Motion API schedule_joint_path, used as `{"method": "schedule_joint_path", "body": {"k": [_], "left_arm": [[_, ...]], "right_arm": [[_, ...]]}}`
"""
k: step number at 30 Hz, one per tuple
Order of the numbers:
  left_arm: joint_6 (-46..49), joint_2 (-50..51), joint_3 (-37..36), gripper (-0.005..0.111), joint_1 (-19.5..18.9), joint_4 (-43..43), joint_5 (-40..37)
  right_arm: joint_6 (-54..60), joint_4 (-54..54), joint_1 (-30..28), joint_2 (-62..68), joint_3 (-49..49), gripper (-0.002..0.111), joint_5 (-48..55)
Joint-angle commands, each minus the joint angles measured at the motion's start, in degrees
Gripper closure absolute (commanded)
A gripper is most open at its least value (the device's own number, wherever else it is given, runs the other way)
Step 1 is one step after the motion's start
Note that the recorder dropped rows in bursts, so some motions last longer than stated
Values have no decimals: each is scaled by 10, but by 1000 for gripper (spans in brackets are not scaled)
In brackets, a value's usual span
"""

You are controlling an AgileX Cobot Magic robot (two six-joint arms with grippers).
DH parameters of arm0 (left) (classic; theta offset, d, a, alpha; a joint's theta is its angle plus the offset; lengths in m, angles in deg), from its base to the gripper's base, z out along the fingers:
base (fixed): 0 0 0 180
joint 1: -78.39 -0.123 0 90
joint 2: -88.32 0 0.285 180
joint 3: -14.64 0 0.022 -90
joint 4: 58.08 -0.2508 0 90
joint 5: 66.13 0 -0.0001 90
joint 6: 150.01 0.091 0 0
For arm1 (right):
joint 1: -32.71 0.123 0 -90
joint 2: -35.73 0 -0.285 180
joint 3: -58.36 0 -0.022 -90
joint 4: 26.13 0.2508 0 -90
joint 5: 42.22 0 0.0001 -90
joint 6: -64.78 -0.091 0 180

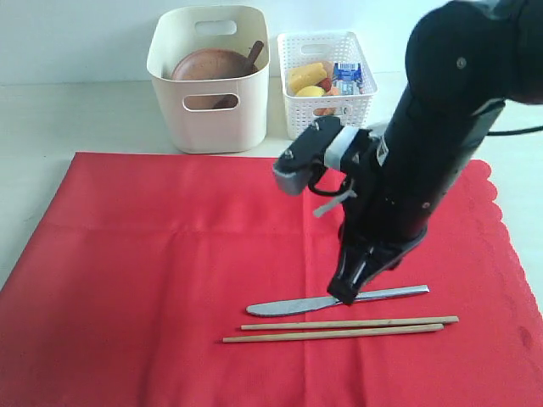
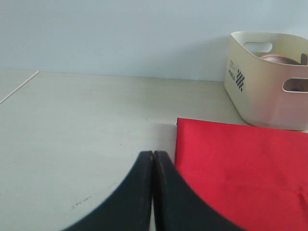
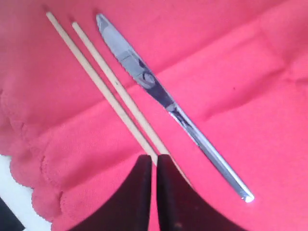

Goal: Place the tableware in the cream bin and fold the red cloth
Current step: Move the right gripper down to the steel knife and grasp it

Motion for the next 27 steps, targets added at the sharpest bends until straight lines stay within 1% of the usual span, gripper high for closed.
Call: {"method": "schedule_joint_path", "body": {"k": [1, 3, 5, 7, 11, 14, 21, 27], "left_arm": [[-2, -3, 0, 104, 4, 3, 0], [-2, -3, 0, 104, 4, 3, 0], [-2, -3, 0, 104, 4, 3, 0], [-2, -3, 0, 104, 4, 3, 0], [-2, -3, 0, 104, 4, 3, 0], [-2, -3, 0, 104, 4, 3, 0], [-2, -3, 0, 104, 4, 3, 0], [-3, -3, 0, 104, 4, 3, 0]], "right_arm": [[22, -26, 0, 3, -43, 85, -48], [70, -11, 0, 17, -42, 77, -59], [133, 32, 0, 37, -42, 75, -59], [157, 35, 0, 66, -42, 74, -79], [163, 17, 0, 113, -42, 74, -105], [148, -20, 0, 133, -42, 74, -144], [139, -54, 0, 134, -42, 74, -181], [148, -54, 0, 136, -42, 74, -195]]}}
